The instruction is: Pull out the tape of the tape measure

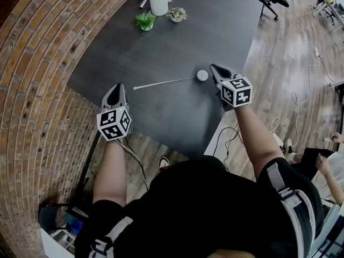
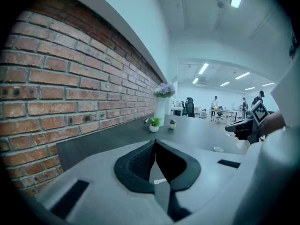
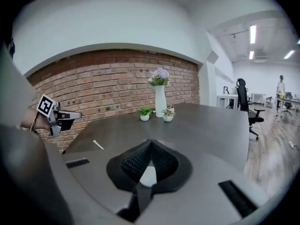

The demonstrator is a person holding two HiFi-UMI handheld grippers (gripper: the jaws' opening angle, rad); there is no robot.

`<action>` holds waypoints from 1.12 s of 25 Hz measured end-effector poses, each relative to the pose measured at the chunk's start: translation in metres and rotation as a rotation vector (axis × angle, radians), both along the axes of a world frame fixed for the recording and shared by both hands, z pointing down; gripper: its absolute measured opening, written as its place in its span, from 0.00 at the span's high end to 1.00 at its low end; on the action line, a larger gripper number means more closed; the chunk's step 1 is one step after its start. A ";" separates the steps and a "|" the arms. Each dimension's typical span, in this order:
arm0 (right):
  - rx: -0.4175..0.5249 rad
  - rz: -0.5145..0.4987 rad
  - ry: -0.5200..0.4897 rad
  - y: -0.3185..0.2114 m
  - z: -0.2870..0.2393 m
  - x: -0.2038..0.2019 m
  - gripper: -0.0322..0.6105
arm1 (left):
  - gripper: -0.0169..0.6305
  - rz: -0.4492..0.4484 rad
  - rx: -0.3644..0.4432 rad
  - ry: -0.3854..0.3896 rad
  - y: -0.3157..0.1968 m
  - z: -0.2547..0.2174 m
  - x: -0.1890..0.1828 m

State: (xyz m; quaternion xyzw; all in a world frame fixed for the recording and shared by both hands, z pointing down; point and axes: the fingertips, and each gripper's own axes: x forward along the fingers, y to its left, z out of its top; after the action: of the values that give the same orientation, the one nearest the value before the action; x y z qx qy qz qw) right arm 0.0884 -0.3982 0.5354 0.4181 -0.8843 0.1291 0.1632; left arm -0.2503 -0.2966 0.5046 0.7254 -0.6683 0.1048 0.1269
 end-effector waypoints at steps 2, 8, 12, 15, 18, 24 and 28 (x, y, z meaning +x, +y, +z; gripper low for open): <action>0.043 0.004 -0.020 0.004 -0.021 0.001 0.95 | 0.96 0.020 0.048 0.012 0.001 -0.019 0.007; 0.172 0.049 -0.084 0.031 -0.087 0.005 0.95 | 0.96 0.071 0.163 0.028 0.019 -0.072 0.017; 0.250 0.082 -0.130 0.055 -0.129 0.014 0.95 | 0.96 0.072 0.229 0.031 0.039 -0.099 0.015; 0.282 0.106 -0.151 0.074 -0.150 0.025 0.95 | 0.96 0.083 0.250 0.054 0.058 -0.111 0.015; 0.292 0.102 -0.171 0.095 -0.158 0.031 0.95 | 0.96 0.092 0.265 0.054 0.080 -0.122 0.014; 0.300 0.104 -0.163 0.123 -0.163 0.042 0.96 | 0.96 0.125 0.293 0.033 0.105 -0.134 0.025; 0.307 0.109 -0.163 0.128 -0.168 0.046 0.96 | 0.96 0.126 0.297 0.028 0.110 -0.138 0.026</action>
State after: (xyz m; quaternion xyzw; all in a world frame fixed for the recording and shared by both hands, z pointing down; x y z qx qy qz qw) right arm 0.1344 -0.2705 0.3673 0.4737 -0.8798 0.0349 0.0180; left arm -0.2242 -0.1867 0.3671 0.7780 -0.6279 0.0023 0.0207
